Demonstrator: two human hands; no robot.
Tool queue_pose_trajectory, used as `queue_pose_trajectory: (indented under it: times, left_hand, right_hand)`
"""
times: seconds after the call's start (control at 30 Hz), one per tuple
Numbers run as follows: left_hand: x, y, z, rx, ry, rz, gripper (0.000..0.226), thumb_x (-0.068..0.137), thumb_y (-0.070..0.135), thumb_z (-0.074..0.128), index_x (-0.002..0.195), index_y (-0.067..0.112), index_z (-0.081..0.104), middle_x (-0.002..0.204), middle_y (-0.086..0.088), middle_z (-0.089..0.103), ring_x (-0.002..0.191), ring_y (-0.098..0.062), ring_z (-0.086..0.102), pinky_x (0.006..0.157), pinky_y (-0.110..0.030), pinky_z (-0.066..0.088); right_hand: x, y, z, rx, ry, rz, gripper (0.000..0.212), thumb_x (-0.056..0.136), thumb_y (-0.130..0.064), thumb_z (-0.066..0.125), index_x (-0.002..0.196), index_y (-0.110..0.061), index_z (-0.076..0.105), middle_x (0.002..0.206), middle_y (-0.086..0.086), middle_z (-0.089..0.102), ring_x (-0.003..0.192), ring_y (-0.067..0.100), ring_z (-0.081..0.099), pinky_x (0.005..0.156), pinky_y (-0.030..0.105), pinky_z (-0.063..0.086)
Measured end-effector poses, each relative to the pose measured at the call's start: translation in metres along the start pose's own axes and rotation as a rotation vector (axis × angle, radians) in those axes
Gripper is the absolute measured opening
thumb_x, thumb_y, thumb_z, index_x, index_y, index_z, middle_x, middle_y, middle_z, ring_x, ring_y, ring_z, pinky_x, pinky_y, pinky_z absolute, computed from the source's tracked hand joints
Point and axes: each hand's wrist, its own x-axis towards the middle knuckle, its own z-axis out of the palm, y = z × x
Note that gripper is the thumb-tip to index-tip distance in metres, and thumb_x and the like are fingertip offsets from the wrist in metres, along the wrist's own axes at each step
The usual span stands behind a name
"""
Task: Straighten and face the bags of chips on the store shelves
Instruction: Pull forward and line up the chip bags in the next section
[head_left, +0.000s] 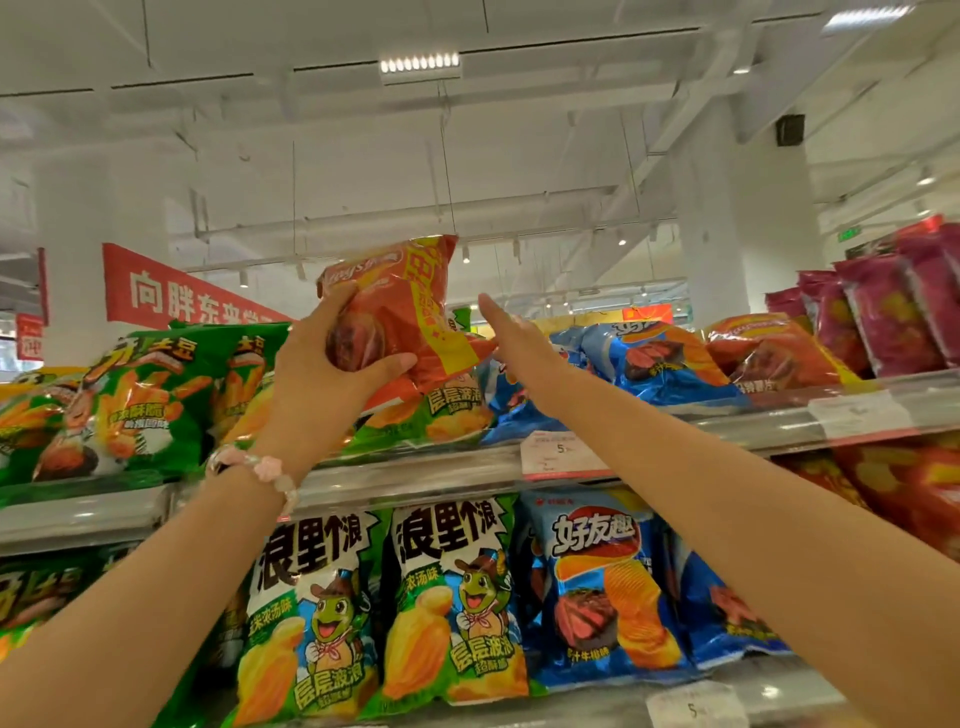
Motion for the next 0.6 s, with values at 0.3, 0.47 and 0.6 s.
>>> queue_pose_trajectory:
  times: [0.3, 0.47, 0.6]
  left_hand:
    - [-0.021, 0.035, 0.07, -0.078, -0.099, -0.015, 0.095, 0.061, 0.033, 0.086, 0.143, 0.032, 0.039, 0.138, 0.001, 0.045, 0.123, -0.017, 0.046, 0.102, -0.034, 0.041]
    - [-0.016, 0.07, 0.103, -0.374, -0.231, -0.356, 0.115, 0.044, 0.072, 0.078, 0.144, 0.038, 0.031, 0.135, 0.003, 0.049, 0.114, -0.021, 0.056, 0.089, -0.045, 0.051]
    - [-0.015, 0.112, 0.142, -0.716, -0.395, -0.628, 0.07, 0.054, 0.057, 0.079, 0.109, 0.017, 0.066, 0.099, -0.003, 0.074, 0.086, -0.019, 0.072, 0.082, -0.039, 0.058]
  right_hand:
    - [-0.035, 0.002, -0.076, 0.141, -0.236, 0.09, 0.053, 0.083, -0.024, 0.071, 0.129, -0.01, 0.048, 0.1, 0.005, 0.069, 0.078, 0.016, 0.07, 0.067, 0.03, 0.059]
    - [-0.043, 0.017, -0.135, 0.183, -0.136, 0.036, 0.063, 0.08, -0.012, 0.074, 0.136, -0.013, 0.045, 0.109, 0.007, 0.068, 0.082, 0.019, 0.069, 0.068, 0.032, 0.06]
    - [-0.056, 0.027, -0.188, 0.22, -0.159, 0.016, 0.06, 0.082, -0.007, 0.07, 0.136, -0.016, 0.046, 0.101, 0.003, 0.068, 0.081, 0.017, 0.068, 0.077, 0.036, 0.058]
